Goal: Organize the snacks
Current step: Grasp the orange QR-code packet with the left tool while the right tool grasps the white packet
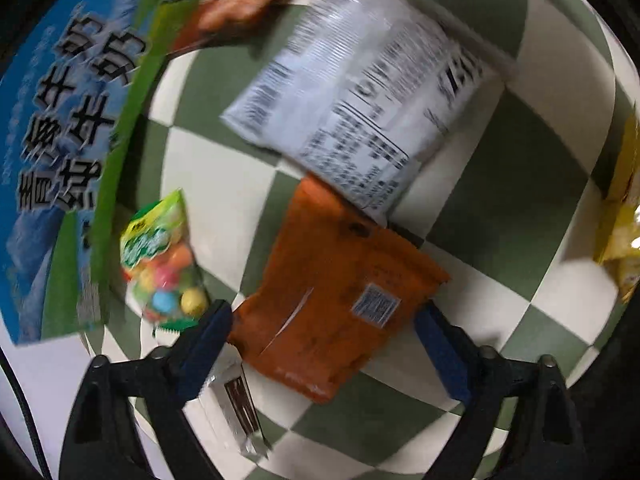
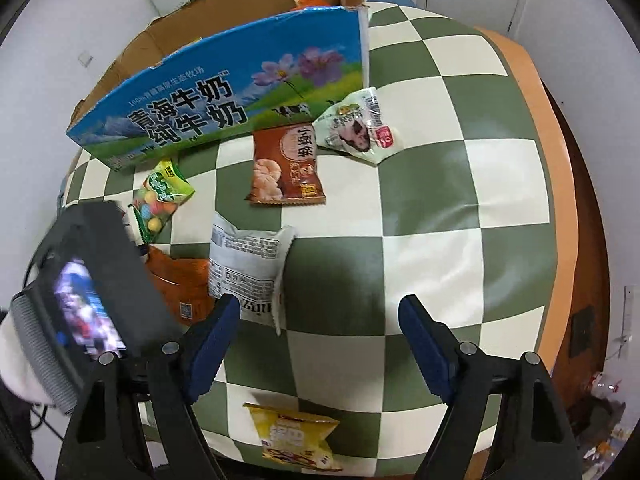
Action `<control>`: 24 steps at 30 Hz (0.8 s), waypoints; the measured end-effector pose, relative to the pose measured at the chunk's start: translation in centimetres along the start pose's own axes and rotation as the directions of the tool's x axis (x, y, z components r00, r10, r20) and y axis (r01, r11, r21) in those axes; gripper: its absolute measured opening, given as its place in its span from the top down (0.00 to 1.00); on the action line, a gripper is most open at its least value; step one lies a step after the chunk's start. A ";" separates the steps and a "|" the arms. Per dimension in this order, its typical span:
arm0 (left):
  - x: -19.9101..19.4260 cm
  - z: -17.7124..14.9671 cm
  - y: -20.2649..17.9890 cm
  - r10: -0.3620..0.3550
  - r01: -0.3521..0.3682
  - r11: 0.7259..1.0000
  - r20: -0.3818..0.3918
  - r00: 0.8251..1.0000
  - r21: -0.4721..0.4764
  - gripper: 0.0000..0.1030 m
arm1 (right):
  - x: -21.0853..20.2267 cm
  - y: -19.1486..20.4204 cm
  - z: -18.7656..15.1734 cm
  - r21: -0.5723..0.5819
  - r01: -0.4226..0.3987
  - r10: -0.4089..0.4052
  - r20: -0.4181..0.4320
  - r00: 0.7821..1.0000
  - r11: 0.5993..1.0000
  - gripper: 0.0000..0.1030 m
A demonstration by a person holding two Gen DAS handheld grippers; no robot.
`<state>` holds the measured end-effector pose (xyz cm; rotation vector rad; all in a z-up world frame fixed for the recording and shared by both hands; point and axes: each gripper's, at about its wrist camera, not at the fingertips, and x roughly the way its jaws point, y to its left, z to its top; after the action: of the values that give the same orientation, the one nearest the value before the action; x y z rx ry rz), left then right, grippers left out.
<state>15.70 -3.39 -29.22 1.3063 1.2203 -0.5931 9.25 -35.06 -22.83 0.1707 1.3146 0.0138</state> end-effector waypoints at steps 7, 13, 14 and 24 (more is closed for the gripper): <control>-0.4 -3.5 3.8 -0.176 0.175 0.895 0.036 0.984 -0.410 0.34 | -0.9 2.0 0.9 -0.123 0.013 -0.009 0.032 0.999 0.992 0.19; 1.8 -10.8 6.9 -0.409 0.306 0.470 0.103 0.907 -0.828 0.34 | 1.9 7.8 1.1 -0.418 0.066 -0.073 0.001 0.997 0.906 0.19; 2.2 -12.1 7.2 -0.425 0.314 0.391 0.133 0.895 -0.865 0.33 | 2.7 8.9 1.1 -0.474 0.080 -0.093 -0.005 0.996 0.877 0.19; 4.1 -13.8 6.4 -0.511 0.344 0.276 0.166 0.843 -0.897 0.25 | 10.6 12.5 0.0 -0.679 0.197 -0.320 -0.059 0.946 0.707 0.32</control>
<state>18.11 12.15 -27.95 0.0185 1.6966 -0.0801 13.03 -21.58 -31.40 -0.6548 1.4207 0.2652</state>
